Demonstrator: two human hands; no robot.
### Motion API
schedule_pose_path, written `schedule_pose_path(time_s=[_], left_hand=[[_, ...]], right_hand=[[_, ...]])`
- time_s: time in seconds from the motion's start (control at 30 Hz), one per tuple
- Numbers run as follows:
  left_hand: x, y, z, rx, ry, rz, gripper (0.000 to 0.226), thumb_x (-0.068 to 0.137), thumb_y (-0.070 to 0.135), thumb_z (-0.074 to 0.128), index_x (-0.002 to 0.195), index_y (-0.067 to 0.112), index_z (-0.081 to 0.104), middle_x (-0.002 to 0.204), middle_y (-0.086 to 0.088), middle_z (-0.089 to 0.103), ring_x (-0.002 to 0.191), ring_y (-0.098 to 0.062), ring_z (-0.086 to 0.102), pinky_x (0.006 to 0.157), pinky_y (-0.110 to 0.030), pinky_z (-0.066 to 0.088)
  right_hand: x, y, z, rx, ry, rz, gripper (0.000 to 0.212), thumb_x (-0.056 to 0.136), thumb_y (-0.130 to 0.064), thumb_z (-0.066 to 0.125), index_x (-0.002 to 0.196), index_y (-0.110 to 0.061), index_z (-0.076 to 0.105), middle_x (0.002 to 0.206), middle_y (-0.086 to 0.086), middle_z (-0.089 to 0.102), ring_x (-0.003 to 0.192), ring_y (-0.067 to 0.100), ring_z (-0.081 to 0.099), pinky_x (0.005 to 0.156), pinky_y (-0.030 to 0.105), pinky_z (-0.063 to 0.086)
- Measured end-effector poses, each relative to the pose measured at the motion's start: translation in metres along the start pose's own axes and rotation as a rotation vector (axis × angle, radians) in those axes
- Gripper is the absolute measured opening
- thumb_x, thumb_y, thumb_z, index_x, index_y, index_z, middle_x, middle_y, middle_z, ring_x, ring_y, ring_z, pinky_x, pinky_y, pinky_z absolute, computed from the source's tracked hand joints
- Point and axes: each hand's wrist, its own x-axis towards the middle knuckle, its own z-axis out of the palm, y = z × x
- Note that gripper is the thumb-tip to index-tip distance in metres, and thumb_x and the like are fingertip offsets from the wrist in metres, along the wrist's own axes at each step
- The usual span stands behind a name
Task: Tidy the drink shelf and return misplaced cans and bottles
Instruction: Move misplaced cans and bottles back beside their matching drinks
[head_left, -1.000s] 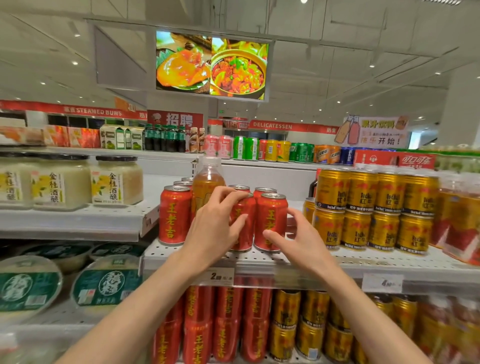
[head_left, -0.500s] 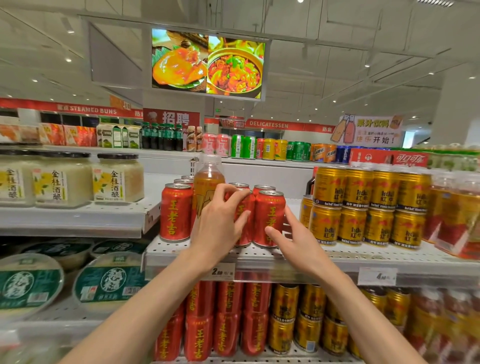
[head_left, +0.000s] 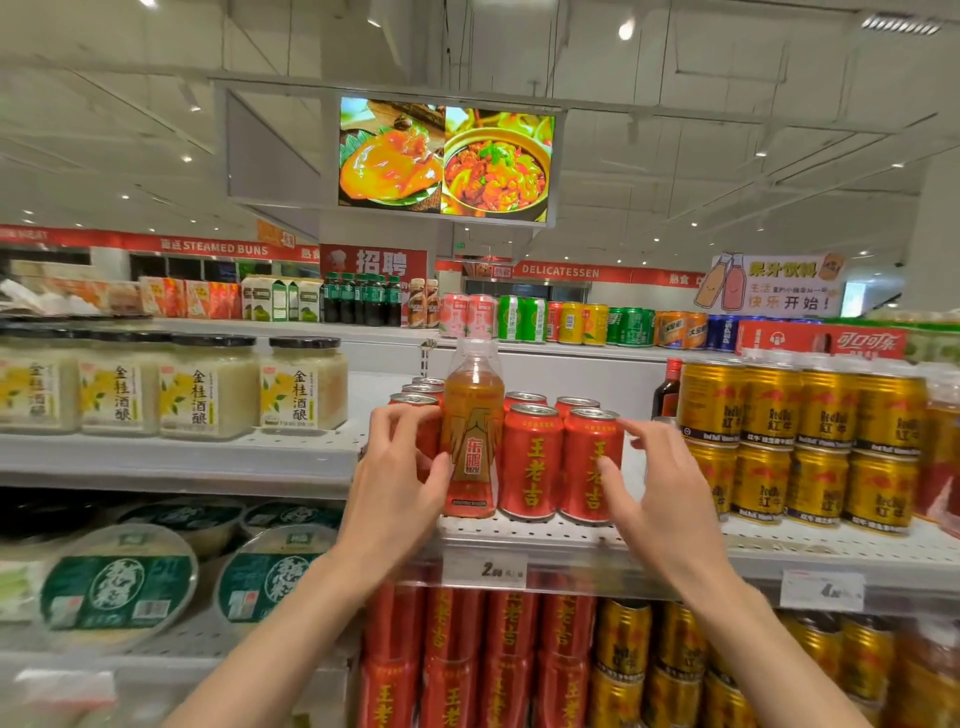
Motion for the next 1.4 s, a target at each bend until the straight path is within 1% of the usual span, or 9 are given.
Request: schedule_pose_path(time_s=[0.13,0.3,0.47,0.73,0.97,1.03,1.17,1.3,1.4], left_hand=[[0.006,-0.002,-0.006,0.002,-0.016,-0.015,0.047,0.097,0.013,0.061,0.141,0.022,0.048,0.128,0.010,0.036,0.084,0.000,0.061,0.070,-0.009,0.044],[0.006,-0.002,-0.009,-0.003,-0.060,-0.013,0.049,0.097,0.007,0.057,0.142,0.022,0.048,0.137,0.006,0.035,0.095,-0.007,0.063,0.090,-0.026,0.054],[0.005,-0.008,-0.010,0.002,-0.083,0.020,0.057,0.092,-0.005,0.054,0.141,0.022,0.052,0.140,0.005,0.035,0.090,0.004,0.061,0.088,-0.026,0.057],[0.000,-0.010,-0.013,-0.064,-0.123,0.027,0.065,0.086,-0.009,0.055,0.141,0.025,0.051,0.139,0.012,0.034,0.104,0.001,0.059,0.088,-0.026,0.058],[-0.011,-0.011,-0.018,-0.075,-0.281,0.053,0.080,0.085,0.028,0.075,0.152,0.033,0.033,0.137,0.015,0.040,0.119,0.003,0.047,0.103,-0.024,0.047],[-0.014,-0.010,-0.017,-0.068,-0.281,0.040,0.088,0.081,0.037,0.079,0.155,0.032,0.030,0.137,0.014,0.043,0.121,0.003,0.046,0.106,-0.023,0.044],[-0.019,0.001,-0.019,-0.241,-0.289,-0.016,0.089,0.079,0.036,0.085,0.151,0.039,0.032,0.140,0.017,0.044,0.116,0.027,0.046,0.101,-0.003,0.042],[-0.026,0.003,-0.028,-0.310,-0.311,-0.036,0.086,0.070,0.051,0.088,0.140,0.056,0.039,0.136,0.024,0.055,0.125,0.006,0.056,0.108,-0.035,0.050],[-0.038,0.009,-0.029,-0.379,-0.347,-0.063,0.082,0.064,0.049,0.091,0.133,0.056,0.047,0.127,0.025,0.061,0.121,0.001,0.060,0.103,-0.036,0.055]], right_hand=[[0.026,-0.039,0.008,-0.082,0.038,-0.229,0.036,0.091,-0.028,0.066,0.123,-0.012,0.060,0.119,0.005,0.059,0.108,0.020,0.056,0.094,0.042,0.051],[0.062,-0.087,0.027,0.035,-0.105,-0.288,0.048,0.096,-0.037,0.057,0.140,-0.019,0.049,0.138,0.001,0.052,0.126,0.016,0.049,0.106,0.040,0.047],[0.083,-0.106,0.037,0.056,-0.339,-0.250,0.067,0.099,-0.045,0.052,0.157,-0.033,0.020,0.166,-0.005,0.022,0.149,0.017,0.028,0.120,0.045,0.032],[0.082,-0.111,0.014,0.276,-0.281,-0.178,0.044,0.091,-0.048,0.067,0.119,-0.031,0.037,0.119,-0.007,0.058,0.102,0.012,0.062,0.087,0.036,0.056],[0.072,-0.114,0.009,0.384,-0.219,-0.168,0.050,0.092,-0.041,0.067,0.138,-0.028,0.052,0.133,-0.006,0.056,0.111,0.008,0.056,0.087,0.035,0.057],[0.069,-0.113,0.008,0.486,-0.175,-0.091,0.047,0.093,-0.038,0.068,0.137,-0.028,0.054,0.130,-0.006,0.058,0.111,0.008,0.058,0.079,0.022,0.056],[0.060,-0.108,-0.007,0.636,-0.079,0.044,0.045,0.094,-0.037,0.067,0.137,-0.029,0.056,0.118,-0.011,0.059,0.107,0.002,0.060,0.072,0.012,0.054],[0.040,-0.092,-0.020,0.713,-0.028,0.149,0.041,0.096,-0.036,0.064,0.135,-0.028,0.059,0.119,-0.010,0.063,0.104,0.001,0.061,0.074,0.013,0.055],[0.018,-0.070,-0.031,0.675,-0.034,0.222,0.038,0.098,-0.040,0.060,0.133,-0.028,0.062,0.117,-0.006,0.068,0.103,0.005,0.064,0.068,0.017,0.056]])
